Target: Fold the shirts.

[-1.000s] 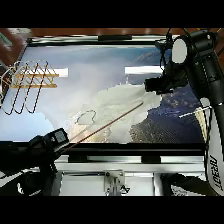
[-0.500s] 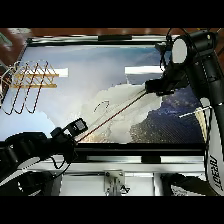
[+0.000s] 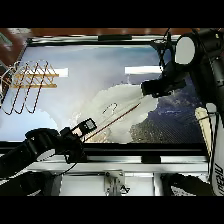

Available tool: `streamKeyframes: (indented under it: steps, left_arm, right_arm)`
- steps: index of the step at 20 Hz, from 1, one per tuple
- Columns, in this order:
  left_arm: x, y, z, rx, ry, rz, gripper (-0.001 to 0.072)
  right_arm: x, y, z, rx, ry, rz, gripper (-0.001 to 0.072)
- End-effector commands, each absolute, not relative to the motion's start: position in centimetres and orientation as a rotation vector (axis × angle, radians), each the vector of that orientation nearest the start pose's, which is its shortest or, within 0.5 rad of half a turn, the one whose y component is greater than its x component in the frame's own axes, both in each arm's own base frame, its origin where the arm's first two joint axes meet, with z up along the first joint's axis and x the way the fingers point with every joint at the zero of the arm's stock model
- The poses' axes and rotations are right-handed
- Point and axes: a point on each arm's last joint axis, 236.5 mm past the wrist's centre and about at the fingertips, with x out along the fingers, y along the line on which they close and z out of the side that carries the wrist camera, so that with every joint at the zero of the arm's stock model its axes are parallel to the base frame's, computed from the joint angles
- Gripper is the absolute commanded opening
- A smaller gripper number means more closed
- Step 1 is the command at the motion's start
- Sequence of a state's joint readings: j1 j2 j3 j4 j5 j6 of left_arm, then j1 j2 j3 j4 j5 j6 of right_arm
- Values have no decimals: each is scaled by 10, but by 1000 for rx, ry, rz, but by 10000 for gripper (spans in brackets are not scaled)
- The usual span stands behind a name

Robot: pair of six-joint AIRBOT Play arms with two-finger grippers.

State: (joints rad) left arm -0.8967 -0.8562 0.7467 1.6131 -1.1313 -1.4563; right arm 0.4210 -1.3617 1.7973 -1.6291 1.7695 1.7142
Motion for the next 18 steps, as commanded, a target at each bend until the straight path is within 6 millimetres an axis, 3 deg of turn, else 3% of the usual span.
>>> streamKeyframes:
  steps: [1,4,9,13,18]
  left_arm:
    - [178,-230,2,620,1082,-865,52]
    - [182,-238,14,628,1038,-893,51]
    - [177,-237,16,667,1039,-935,51]
    - [172,-241,16,660,1043,-961,51]
    - [166,-245,21,666,1020,-1009,52]
  right_arm:
    - [321,160,176,-213,1269,289,75]
    - [311,174,184,-251,1240,319,75]
    - [319,176,212,-233,1148,312,75]
    - [330,160,229,-242,1082,241,75]
    - [333,161,228,-232,1082,233,75]
